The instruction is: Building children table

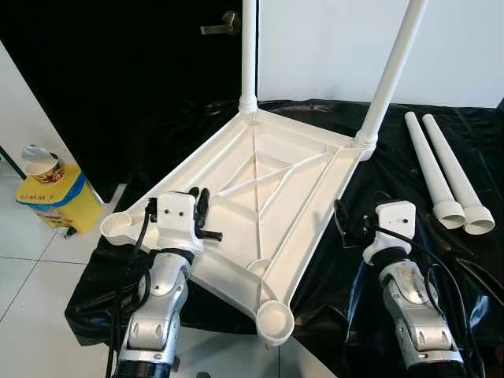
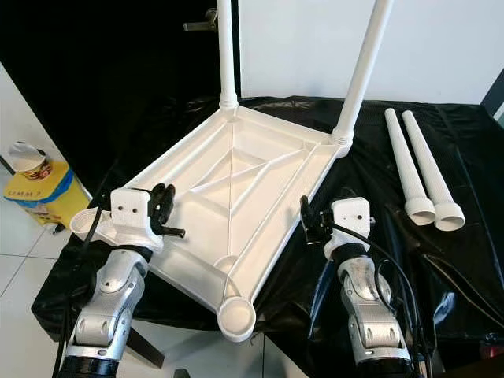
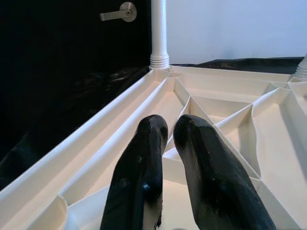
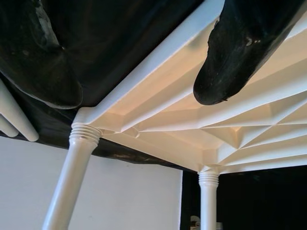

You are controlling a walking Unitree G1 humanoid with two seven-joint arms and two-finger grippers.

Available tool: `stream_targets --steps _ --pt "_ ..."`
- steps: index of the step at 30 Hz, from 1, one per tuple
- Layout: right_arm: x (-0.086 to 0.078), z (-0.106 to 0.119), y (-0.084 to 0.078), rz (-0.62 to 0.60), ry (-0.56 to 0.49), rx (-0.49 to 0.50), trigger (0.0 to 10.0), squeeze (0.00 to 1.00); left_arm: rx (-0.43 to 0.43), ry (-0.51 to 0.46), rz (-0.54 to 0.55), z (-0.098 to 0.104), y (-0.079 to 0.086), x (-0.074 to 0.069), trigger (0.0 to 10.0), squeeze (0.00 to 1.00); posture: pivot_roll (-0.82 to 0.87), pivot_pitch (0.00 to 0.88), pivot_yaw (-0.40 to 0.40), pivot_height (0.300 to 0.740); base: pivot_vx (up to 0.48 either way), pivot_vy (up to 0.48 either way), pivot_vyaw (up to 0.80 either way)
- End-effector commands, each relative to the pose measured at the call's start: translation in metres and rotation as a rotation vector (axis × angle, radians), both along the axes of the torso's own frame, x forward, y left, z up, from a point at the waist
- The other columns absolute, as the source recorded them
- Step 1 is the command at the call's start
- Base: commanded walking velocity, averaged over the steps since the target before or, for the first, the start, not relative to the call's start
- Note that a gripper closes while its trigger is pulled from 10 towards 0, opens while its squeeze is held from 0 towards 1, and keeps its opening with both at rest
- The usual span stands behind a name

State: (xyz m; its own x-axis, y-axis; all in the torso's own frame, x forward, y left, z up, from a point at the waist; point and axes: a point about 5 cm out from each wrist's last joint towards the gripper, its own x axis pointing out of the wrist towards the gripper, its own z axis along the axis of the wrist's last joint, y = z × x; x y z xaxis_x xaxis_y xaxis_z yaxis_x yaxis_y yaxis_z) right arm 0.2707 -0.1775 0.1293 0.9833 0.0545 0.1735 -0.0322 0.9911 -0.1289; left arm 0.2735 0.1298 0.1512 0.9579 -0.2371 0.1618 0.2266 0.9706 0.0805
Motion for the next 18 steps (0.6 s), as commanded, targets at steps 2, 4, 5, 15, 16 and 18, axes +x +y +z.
stream_targets --steps 2,4,5,15,16,18 --pt "0.003 -0.002 -0.005 -0.049 0.014 0.016 10.0 0.00 0.027 -0.011 -0.088 0.001 -0.006 -0.003 10.0 0.00 0.00 0.010 -0.008 0.740 0.000 0.000 0.00" --pt "0.003 -0.003 -0.006 -0.061 0.013 0.018 10.0 0.00 0.031 -0.012 -0.095 0.000 -0.007 -0.003 10.0 0.00 0.00 0.010 -0.008 0.740 0.000 0.000 0.00" --pt "0.004 -0.003 -0.008 -0.081 0.016 0.019 10.0 0.00 0.037 -0.010 -0.108 0.000 -0.009 -0.003 10.0 0.00 0.00 0.012 -0.007 0.740 0.000 0.000 0.00" --pt "0.008 -0.011 -0.035 -0.294 0.068 0.031 10.0 0.00 0.061 0.011 -0.235 0.000 -0.024 -0.004 10.0 0.00 -0.01 0.032 -0.004 0.740 0.000 0.000 0.00" --pt "0.010 -0.011 -0.041 -0.328 0.071 0.053 10.0 0.00 0.065 0.010 -0.262 0.001 -0.029 -0.004 10.0 0.00 -0.01 0.040 -0.002 0.740 0.000 0.000 0.00" --pt "0.012 -0.011 -0.046 -0.361 0.072 0.078 10.0 0.00 0.070 0.007 -0.281 0.002 -0.032 -0.003 10.0 0.00 -0.01 0.043 0.000 0.740 0.000 0.000 0.00"
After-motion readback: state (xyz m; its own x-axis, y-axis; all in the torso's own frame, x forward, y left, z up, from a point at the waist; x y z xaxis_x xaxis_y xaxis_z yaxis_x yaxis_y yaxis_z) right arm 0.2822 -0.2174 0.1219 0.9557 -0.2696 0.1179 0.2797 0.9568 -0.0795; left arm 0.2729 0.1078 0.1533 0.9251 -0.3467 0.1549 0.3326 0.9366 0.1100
